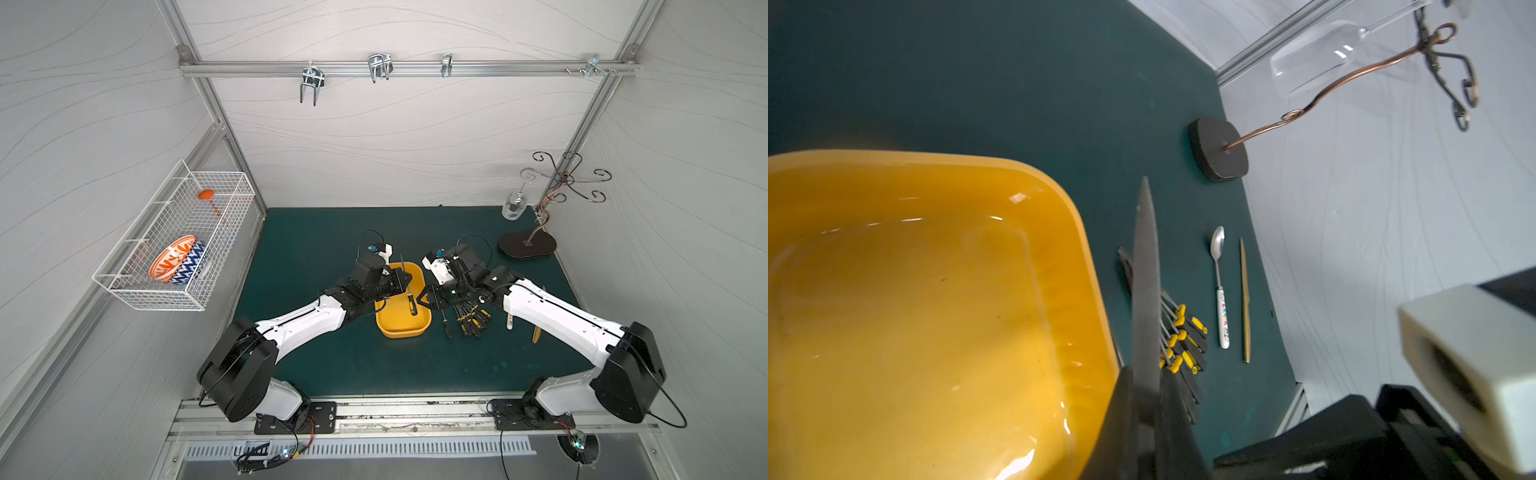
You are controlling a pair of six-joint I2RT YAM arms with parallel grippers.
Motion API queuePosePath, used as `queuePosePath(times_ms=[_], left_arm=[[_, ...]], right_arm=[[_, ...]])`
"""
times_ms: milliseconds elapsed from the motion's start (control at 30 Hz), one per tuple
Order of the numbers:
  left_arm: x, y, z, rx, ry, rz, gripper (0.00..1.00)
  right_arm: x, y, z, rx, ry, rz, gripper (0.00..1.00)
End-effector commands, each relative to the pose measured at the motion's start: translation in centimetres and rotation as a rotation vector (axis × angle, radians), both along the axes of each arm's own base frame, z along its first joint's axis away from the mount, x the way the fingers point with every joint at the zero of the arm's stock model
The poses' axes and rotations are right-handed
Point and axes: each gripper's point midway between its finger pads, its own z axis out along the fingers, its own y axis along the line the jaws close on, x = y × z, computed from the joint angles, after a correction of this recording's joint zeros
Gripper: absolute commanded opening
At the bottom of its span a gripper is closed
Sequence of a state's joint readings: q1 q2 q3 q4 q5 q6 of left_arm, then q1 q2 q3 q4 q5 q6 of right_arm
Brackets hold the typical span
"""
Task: Put the file tool into the storage box
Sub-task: Place the file tool in the storage box, then pick up the file tool from the center of the board.
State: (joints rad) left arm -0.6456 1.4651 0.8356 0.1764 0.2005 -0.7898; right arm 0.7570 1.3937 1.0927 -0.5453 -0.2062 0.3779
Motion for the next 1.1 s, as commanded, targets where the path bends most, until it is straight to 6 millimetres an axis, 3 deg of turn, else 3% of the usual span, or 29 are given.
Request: queuePosePath(times_ms=[0, 167, 300, 467, 567, 767, 1067], left_arm=[[1.2, 0.4, -1.7, 0.062, 0.037, 0.045, 0.00], [1.5, 0.1, -4.5, 0.120, 0.105, 0.048, 0.00], [1.6, 0.1, -5.9, 0.167, 0.128, 0.050, 0.05], [1.7, -0.2, -6.2, 0.178, 0.133, 0.036, 0.34], [1.8, -0.2, -5.9, 0.179, 0.122, 0.036, 0.46], [1.9, 0.0, -4.9, 0.190, 0.085, 0.036, 0.53], [1.8, 0.6, -3.4, 0.181, 0.038, 0.049, 0.58]], right_arm=[[0.4, -3.2, -2.0, -0.148, 0.005, -0.095, 0.43], [-0.3, -7.1, -5.8, -0.305, 0.095, -0.189, 0.43], [-1.4, -8.7, -8.5, -0.360, 0.175, -0.204, 0.42], [-2.3, -9.1, -11.2, -0.418, 0.244, -0.179, 0.41], [-2.3, -9.1, -12.0, -0.429, 0.254, -0.174, 0.41], [-2.0, -8.8, -13.1, -0.440, 0.268, -0.165, 0.41], [-2.4, -8.3, -15.1, -0.473, 0.300, -0.143, 0.38]])
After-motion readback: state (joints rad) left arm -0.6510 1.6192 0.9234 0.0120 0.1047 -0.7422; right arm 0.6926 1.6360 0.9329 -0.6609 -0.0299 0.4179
